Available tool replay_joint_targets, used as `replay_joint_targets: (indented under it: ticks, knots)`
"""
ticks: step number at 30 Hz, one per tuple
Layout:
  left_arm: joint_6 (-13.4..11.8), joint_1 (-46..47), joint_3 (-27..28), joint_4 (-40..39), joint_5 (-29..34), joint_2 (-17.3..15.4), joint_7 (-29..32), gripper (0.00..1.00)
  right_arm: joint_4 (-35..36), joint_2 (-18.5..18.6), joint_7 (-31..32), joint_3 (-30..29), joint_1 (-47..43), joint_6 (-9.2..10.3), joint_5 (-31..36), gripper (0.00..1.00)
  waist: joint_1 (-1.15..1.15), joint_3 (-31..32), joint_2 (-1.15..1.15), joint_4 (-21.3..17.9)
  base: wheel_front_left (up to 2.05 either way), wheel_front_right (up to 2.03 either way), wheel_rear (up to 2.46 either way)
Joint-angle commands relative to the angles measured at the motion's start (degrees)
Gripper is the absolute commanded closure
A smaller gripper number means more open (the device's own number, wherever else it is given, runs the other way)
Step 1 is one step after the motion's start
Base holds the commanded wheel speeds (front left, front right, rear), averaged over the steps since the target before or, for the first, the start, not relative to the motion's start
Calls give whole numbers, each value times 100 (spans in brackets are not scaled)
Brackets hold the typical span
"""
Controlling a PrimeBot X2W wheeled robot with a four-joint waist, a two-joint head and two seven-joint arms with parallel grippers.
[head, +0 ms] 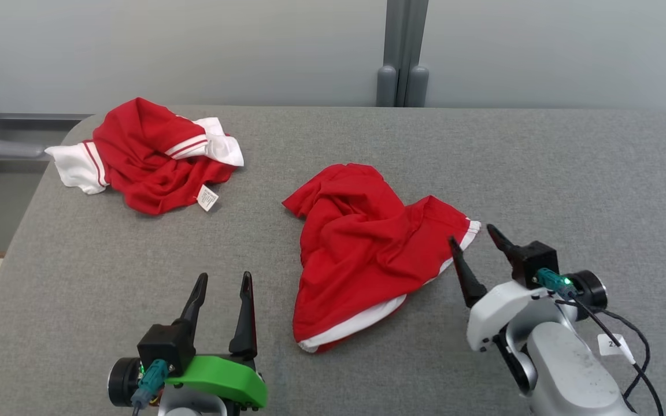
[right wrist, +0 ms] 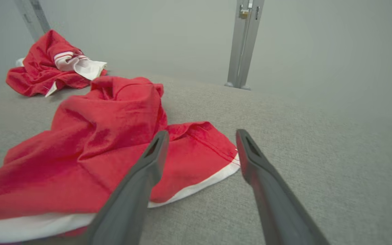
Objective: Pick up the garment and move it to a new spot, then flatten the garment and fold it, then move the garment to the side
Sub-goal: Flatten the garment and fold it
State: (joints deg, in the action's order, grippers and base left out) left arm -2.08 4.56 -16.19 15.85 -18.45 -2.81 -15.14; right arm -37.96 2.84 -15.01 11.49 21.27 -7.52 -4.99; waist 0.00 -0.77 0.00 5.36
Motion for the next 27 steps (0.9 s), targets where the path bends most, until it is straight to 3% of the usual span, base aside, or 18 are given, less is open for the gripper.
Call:
replay_joint_targets:
  ticks: [1, 5, 9, 18, 19, 20, 22, 23, 27]
  knots:
    - [-12, 20, -4, -16, -44, -15, 0, 0, -124, 15, 35, -228, 54, 6, 263, 0, 0, -133, 0, 50, 0, 0, 0]
    - [-23, 174, -47, -46, -39, -15, -1, 0, -539, 88, 248, -984, 380, 6, 905, 0, 0, -411, 0, 219, 0, 0, 0]
    - [-24, 281, -42, -62, -32, -15, -1, 0, -916, 198, 397, -1319, 753, 8, 1245, 0, 0, -660, 0, 432, 0, 0, 0]
    - [-16, 475, 36, -134, 21, -14, -1, 0, -2083, 292, 923, -1601, 1595, 7, 1198, 0, 0, -1067, 0, 741, 0, 0, 0]
    - [-16, 483, 45, -140, 18, -14, -1, 0, -2214, 279, 988, -1588, 1673, 7, 1166, 23, 0, -1086, 0, 752, 0, 0, 0]
    - [-20, 482, 53, -143, 14, -14, -1, 0, -2299, 271, 1020, -1585, 1728, 7, 1139, 53, 0, -1097, 0, 754, 0, 0, 0]
    - [-41, 467, 81, -154, 6, -15, -1, 0, -2464, 226, 1026, -1558, 1790, 7, 1065, 88, 0, -1107, 0, 730, 0, 0, 0]
    - [-51, 447, 105, -159, 8, -14, 0, 0, -2525, 198, 972, -1569, 1821, 7, 989, 100, 0, -1104, 0, 695, 0, 0, 0]
    - [-39, 404, 166, -163, 24, -14, -1, 0, -2558, 170, 653, -1611, 1950, 9, 826, 100, 0, -1052, 0, 496, 0, 0, 0]
